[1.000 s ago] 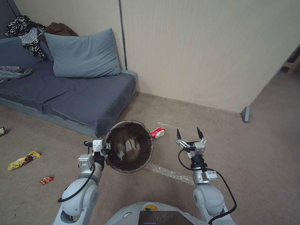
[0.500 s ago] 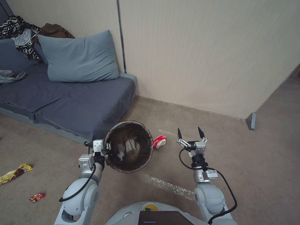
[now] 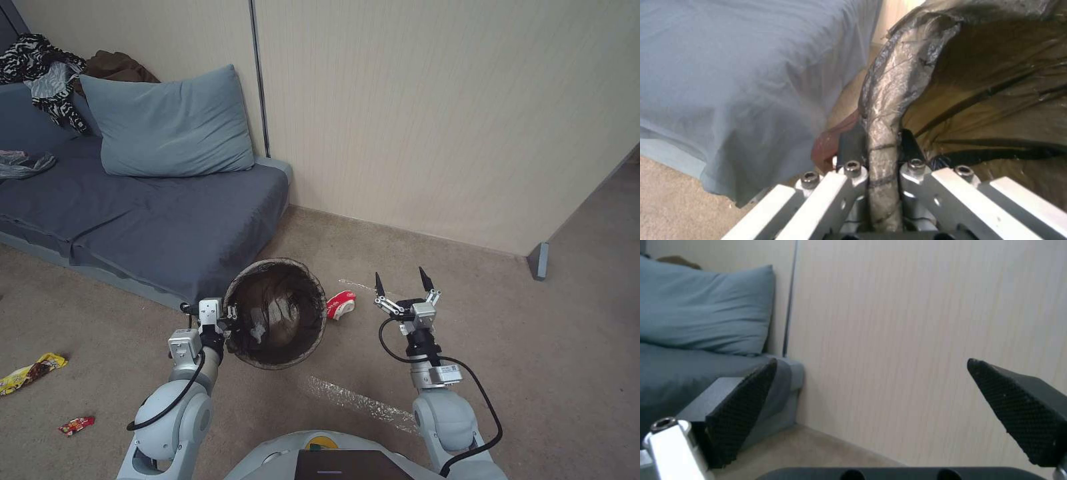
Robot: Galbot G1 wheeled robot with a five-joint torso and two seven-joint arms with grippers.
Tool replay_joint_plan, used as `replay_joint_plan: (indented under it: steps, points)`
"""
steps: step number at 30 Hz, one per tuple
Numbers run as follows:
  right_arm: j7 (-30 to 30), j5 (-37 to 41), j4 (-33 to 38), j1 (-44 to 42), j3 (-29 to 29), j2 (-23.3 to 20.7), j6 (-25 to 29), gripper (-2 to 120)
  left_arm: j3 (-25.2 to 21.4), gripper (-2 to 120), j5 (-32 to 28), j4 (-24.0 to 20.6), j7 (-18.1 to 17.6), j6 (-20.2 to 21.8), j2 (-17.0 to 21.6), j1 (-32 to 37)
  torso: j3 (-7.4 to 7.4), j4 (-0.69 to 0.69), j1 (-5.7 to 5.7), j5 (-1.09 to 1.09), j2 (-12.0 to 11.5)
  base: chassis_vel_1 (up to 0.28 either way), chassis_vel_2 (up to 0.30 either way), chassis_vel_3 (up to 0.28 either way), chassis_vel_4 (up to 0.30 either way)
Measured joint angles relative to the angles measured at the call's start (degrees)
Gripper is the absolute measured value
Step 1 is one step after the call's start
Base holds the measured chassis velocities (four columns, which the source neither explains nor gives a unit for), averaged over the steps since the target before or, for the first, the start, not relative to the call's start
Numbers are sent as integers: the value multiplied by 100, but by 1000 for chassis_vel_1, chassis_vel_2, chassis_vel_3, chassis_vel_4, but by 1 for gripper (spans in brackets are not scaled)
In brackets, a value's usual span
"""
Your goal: Pick up the trash bin, then pick up the garbage from the floor and place it into the trash bin.
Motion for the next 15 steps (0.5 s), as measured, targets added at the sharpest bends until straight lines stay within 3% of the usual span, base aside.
replay_joint_plan:
  steps: [6, 8, 15]
  points:
    - [-229, -290, -446, 559, -143, -521, -604, 100, 27, 2, -9, -14, -14, 41, 32, -21, 0, 1, 0, 1, 0, 0, 0, 0, 0]
    - [-595, -567, -719, 833, -211, -782, -991, 100, 33, 2, -12, -5, -21, 76, 45, -56, 0, 1, 0, 2, 0, 0, 0, 0, 0]
    - [-1586, -1352, -1507, 1559, -256, -1166, -1229, 100, 35, 2, -13, 41, -34, 102, 63, -75, 0, -1, 0, 1, 0, 0, 0, 0, 0]
